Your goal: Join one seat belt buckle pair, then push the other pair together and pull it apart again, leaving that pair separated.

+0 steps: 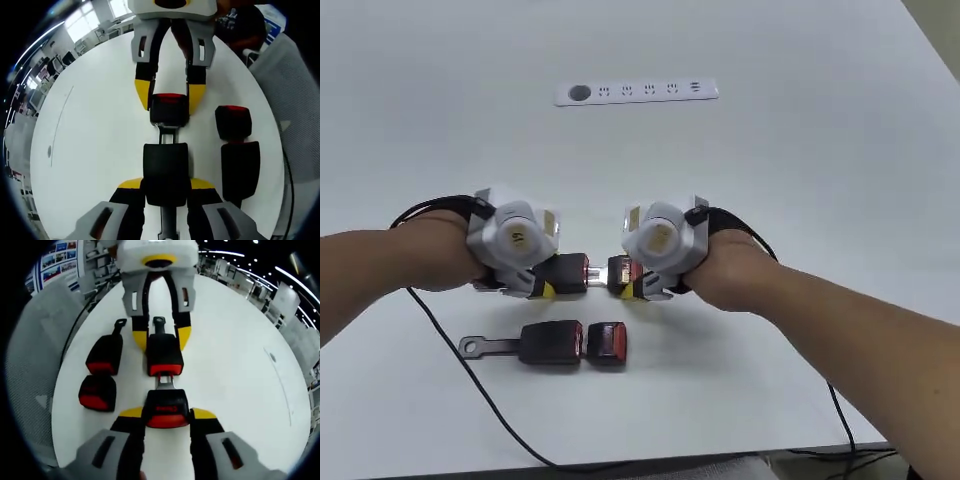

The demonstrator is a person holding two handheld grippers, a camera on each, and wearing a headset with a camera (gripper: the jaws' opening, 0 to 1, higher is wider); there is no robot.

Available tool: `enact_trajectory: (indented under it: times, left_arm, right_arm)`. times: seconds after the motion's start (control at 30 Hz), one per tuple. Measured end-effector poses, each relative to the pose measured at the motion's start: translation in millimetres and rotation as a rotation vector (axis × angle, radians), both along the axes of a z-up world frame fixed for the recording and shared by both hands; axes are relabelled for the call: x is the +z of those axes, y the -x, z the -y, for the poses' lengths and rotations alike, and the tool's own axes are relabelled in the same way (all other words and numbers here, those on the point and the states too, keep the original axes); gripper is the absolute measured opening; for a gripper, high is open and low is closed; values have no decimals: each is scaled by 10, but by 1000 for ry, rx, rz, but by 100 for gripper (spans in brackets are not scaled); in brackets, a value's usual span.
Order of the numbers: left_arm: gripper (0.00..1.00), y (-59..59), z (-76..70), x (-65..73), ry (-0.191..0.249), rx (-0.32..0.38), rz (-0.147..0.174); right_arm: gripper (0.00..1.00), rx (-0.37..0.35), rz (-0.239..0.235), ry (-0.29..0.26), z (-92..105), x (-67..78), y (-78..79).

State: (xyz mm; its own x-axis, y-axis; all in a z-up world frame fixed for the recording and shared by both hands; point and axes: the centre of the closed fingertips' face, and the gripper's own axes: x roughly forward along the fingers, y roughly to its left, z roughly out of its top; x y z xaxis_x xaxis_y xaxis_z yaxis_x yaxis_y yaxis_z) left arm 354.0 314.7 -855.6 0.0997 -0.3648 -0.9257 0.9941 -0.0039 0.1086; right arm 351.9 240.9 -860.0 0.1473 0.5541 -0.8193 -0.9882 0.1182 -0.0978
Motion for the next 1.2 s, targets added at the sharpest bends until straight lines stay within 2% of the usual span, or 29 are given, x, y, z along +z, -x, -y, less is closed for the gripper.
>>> enact_trajectory:
  times: [0.3,0.57,0.8,1.2]
  left_arm:
    - [32,-3,3,-8,-1,-20,-4]
    - [31,-1,-1,-3,22,-18,-5]
    - [31,-3,5,-3,12,-26,-7]
    - [32,-26,-4,-4,28,-6,6]
  right_arm:
    - [32,15,-5,-36,-57,1,-21]
    - [32,1,-31,-62,-167,11,-13]
    - [32,1,-23,-54,-217,-2,-40]
    - [33,2,-21,-48,-203,-9,-30]
